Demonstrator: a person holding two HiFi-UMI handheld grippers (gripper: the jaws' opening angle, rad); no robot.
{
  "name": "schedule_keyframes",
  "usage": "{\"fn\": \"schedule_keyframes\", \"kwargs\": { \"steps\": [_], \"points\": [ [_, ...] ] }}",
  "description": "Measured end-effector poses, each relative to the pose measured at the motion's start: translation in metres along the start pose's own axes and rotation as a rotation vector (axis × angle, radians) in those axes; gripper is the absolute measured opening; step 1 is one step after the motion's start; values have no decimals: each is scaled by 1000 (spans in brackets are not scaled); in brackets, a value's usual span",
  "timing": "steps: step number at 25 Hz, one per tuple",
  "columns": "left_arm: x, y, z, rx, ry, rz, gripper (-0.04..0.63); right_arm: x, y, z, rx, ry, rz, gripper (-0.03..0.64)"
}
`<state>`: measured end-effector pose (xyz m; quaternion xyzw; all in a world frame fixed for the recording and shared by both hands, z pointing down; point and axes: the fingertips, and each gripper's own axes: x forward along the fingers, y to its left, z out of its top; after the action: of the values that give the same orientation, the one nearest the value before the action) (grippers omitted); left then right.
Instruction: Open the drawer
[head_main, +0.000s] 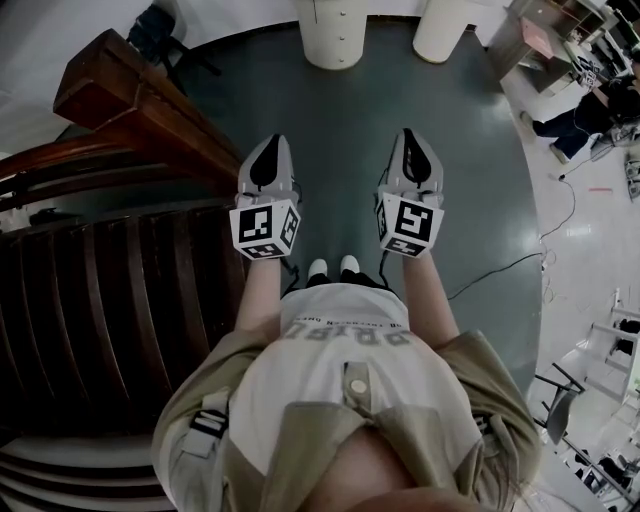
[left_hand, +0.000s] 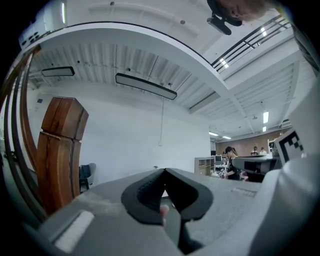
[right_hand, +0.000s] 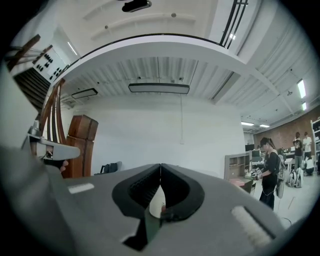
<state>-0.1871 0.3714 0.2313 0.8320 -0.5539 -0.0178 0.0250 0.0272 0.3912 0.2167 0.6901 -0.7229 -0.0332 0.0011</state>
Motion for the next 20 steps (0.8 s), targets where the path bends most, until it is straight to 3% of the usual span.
{"fn": "schedule_keyframes", "kwargs": {
  "steps": [1, 3, 9, 20],
  "points": [
    [2, 0, 0, -3, 0, 9, 8, 1, -4, 1, 3, -6, 0, 13],
    [4, 1, 1, -6, -3, 29, 11, 2, -8, 1, 16, -11, 30, 104],
    [13, -2, 5, -16, -15, 59, 229, 6, -26, -3, 22, -11, 85, 270],
    [23, 6, -6, 5, 25, 109, 256, 24, -41, -14, 2, 8, 90, 275]
  ]
}}
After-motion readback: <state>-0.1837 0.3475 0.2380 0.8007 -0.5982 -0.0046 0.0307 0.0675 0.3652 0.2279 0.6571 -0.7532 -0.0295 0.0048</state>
